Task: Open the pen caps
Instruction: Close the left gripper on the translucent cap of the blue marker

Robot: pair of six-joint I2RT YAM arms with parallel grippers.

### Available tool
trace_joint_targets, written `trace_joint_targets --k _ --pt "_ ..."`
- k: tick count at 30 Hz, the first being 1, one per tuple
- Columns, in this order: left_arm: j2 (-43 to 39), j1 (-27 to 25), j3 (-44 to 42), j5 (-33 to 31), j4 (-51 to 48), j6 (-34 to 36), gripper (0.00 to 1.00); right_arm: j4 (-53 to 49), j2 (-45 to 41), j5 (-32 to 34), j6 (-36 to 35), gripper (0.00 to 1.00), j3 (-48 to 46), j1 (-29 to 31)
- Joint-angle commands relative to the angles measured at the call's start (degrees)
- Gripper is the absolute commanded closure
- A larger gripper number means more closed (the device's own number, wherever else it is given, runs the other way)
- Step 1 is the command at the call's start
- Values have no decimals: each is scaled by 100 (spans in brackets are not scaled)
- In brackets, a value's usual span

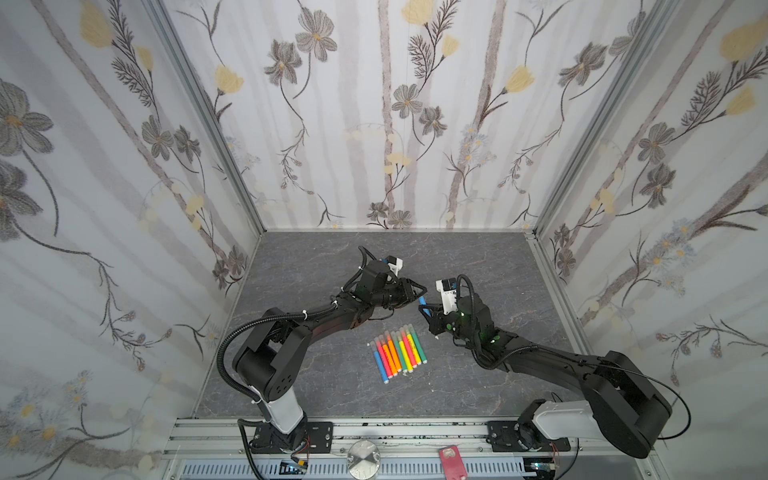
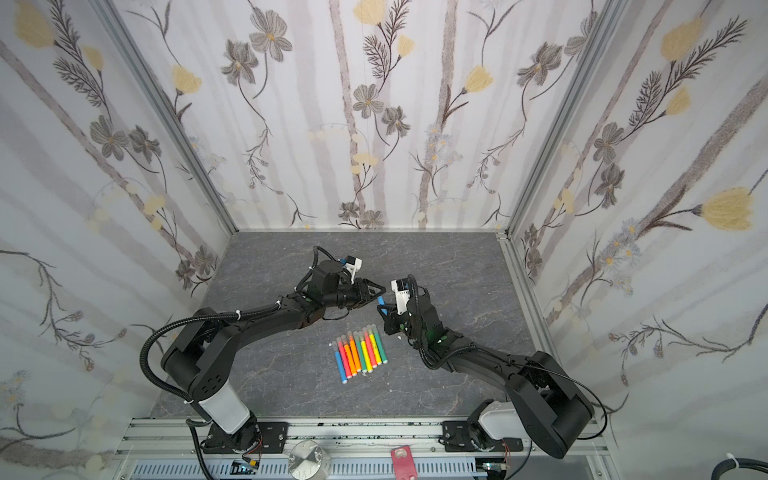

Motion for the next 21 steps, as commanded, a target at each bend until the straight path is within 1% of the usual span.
trace_joint_targets --k 1,4,6,9,13,16,18,21 --pt "10 5 101 -114 -123 179 71 90 -44 -54 10 100 -36 4" --pt "16 6 119 -116 -139 194 78 97 -57 -56 32 100 -39 3" --pt "28 4 113 -108 -131 189 81 100 -72 -48 44 100 -37 1" --pt "28 5 94 -75 -76 165 81 104 -96 -31 51 100 -37 6" --pt "7 1 80 -63 -79 167 75 103 -73 -27 71 100 -28 1" --pt "22 6 67 -56 -46 148 74 112 -14 -39 79 100 16 5" --pt "26 7 51 -42 -27 147 77 131 26 -46 96 100 33 7" --pt "26 5 40 -28 -4 140 84 154 48 -58 109 100 42 2"
